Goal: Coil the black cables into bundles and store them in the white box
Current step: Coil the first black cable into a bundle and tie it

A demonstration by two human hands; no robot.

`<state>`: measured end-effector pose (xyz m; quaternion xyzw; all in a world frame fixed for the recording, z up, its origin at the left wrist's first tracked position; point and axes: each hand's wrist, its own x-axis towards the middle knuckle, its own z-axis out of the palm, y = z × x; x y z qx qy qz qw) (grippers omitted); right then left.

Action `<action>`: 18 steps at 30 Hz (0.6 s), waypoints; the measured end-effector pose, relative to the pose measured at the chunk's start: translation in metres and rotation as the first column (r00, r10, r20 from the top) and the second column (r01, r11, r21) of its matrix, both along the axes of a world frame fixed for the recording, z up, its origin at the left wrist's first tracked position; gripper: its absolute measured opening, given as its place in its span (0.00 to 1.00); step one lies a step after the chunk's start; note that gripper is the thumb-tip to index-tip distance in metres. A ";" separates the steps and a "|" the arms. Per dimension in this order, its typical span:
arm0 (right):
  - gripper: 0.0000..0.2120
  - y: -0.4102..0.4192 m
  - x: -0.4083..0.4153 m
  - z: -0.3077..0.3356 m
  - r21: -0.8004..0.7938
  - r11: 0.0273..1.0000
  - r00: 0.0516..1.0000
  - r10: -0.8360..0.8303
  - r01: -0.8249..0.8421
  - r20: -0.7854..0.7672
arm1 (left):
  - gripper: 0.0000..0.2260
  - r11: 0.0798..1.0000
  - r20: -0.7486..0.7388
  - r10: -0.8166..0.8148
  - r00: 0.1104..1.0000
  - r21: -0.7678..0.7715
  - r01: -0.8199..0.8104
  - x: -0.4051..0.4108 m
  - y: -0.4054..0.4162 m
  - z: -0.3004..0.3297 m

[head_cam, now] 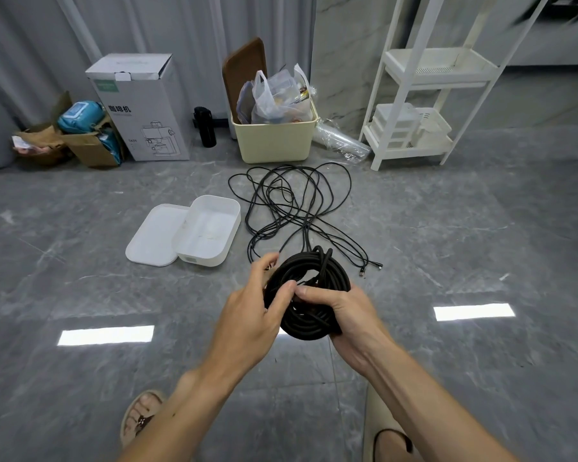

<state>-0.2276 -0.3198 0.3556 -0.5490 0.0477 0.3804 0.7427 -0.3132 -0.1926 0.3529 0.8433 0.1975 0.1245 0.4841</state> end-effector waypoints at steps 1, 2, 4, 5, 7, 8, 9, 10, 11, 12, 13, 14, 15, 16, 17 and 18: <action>0.17 0.000 0.000 0.000 -0.007 1.000 1.000 -0.015 0.015 0.009 | 0.15 1.000 0.011 0.029 1.000 0.005 -0.029 -0.001 -0.001 0.000; 0.17 -0.001 0.000 0.000 -0.014 1.000 0.999 -0.027 0.027 0.017 | 0.13 0.998 0.014 0.054 0.998 0.019 -0.054 -0.002 -0.002 0.000; 0.16 -0.002 0.002 -0.001 -0.026 0.999 0.999 -0.040 0.041 0.026 | 0.10 0.994 -0.002 0.091 0.996 0.063 -0.091 -0.004 0.000 -0.002; 0.16 -0.002 0.002 -0.001 -0.033 0.999 0.999 -0.041 0.042 0.028 | 0.09 0.992 -0.013 0.108 0.994 0.070 -0.106 -0.005 0.000 -0.002; 0.15 -0.003 0.003 -0.001 -0.042 0.998 0.999 -0.043 0.044 0.026 | 0.07 0.992 -0.034 0.128 0.991 0.025 -0.127 -0.004 0.001 -0.001; 0.15 -0.003 0.003 -0.001 -0.043 0.998 0.999 -0.046 0.047 0.022 | 0.07 0.992 -0.051 0.129 0.990 -0.008 -0.129 -0.004 0.002 0.001; 0.15 -0.003 0.004 -0.001 -0.041 0.998 0.999 -0.046 0.047 0.017 | 0.07 0.991 -0.069 0.126 0.990 -0.037 -0.128 -0.003 0.003 0.002; 0.15 -0.003 0.004 -0.002 -0.039 0.998 0.999 -0.043 0.044 0.011 | 0.07 0.990 -0.087 0.119 0.989 -0.060 -0.125 -0.003 0.004 0.003; 0.15 -0.003 0.005 -0.002 -0.038 0.999 0.999 -0.037 0.037 0.007 | 0.06 0.990 -0.102 0.113 0.988 -0.074 -0.121 -0.003 0.006 0.004; 0.15 -0.003 0.005 -0.003 -0.039 0.999 1.000 -0.028 0.028 0.006 | 0.05 0.990 -0.115 0.108 0.987 -0.080 -0.118 -0.002 0.008 0.004; 0.15 -0.003 0.005 -0.004 -0.043 0.999 1.000 -0.017 0.018 0.010 | 0.05 0.990 -0.126 0.105 0.986 -0.078 -0.116 -0.002 0.009 0.005; 0.15 -0.003 0.004 -0.004 -0.049 0.999 1.000 -0.008 0.009 0.017 | 0.05 0.991 -0.134 0.102 0.986 -0.068 -0.112 -0.002 0.011 0.006; 0.15 -0.003 0.004 -0.004 -0.055 0.998 1.000 -0.002 0.003 0.029 | 0.05 0.993 -0.140 0.096 0.985 -0.050 -0.104 -0.002 0.011 0.006; 0.15 -0.003 0.004 -0.004 -0.063 0.998 0.999 0.005 -0.002 0.045 | 0.05 0.995 -0.143 0.088 0.986 -0.030 -0.093 -0.002 0.011 0.006; 0.14 -0.003 0.004 -0.004 -0.075 0.997 0.998 0.012 -0.007 0.062 | 0.05 0.997 -0.143 0.076 0.987 -0.015 -0.078 -0.002 0.010 0.006; 0.14 -0.003 0.005 -0.004 -0.090 0.996 0.997 0.017 -0.010 0.080 | 0.05 0.998 -0.141 0.061 0.988 -0.009 -0.063 -0.001 0.008 0.007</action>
